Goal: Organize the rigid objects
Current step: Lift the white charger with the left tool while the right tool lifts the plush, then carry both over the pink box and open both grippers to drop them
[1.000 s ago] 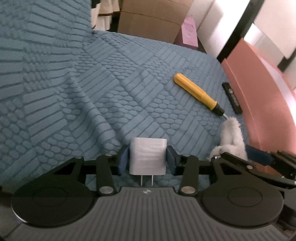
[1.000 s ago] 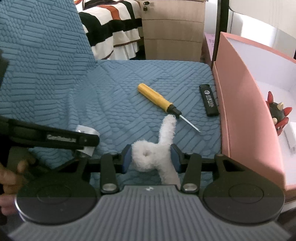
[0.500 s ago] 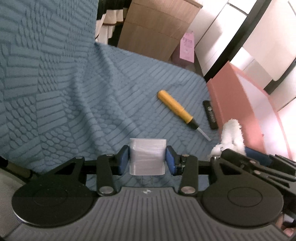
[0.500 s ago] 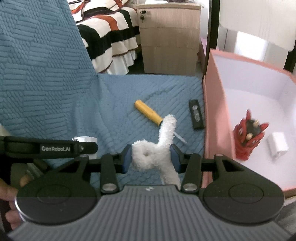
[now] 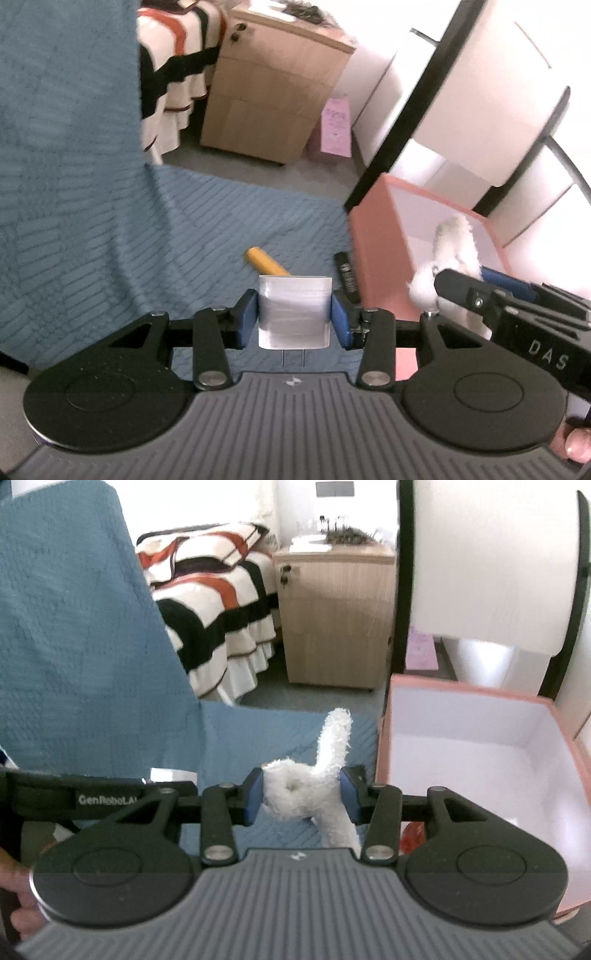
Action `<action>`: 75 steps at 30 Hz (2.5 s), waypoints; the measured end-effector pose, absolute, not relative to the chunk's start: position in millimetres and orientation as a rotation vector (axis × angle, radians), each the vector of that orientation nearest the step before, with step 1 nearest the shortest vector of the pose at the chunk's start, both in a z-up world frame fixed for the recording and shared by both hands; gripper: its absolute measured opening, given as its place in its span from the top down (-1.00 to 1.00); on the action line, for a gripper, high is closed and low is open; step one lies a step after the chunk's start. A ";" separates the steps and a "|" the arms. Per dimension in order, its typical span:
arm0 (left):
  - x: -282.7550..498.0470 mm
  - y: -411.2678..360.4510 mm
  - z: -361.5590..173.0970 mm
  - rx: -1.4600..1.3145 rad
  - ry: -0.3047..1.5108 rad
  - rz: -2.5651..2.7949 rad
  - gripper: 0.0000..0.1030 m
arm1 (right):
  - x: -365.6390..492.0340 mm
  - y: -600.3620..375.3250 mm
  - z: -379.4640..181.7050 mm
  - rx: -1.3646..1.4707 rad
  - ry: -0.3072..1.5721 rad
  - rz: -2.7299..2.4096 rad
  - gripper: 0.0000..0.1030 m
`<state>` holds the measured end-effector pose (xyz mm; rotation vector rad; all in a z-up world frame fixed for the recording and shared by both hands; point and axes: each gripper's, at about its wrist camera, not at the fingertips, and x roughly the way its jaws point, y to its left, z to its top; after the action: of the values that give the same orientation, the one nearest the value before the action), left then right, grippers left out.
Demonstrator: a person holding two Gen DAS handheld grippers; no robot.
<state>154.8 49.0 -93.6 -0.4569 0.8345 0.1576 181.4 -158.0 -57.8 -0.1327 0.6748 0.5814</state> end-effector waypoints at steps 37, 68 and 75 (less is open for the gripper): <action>253.9 -123.4 -88.0 -0.439 0.850 -0.009 0.06 | 253.0 -326.2 -64.2 -0.053 0.694 0.372 0.08; 262.9 -138.7 -159.8 -0.425 0.952 -0.049 -0.04 | 270.0 -356.7 -153.2 -0.047 0.916 0.283 0.04; 252.9 -132.4 -137.0 -0.401 0.886 -0.049 -0.14 | 267.0 -355.3 -138.9 -0.027 0.885 0.260 0.00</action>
<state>252.9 -132.4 -137.0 -0.4013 0.8863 -0.0490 267.0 -355.3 -138.9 -0.0275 0.8855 0.2599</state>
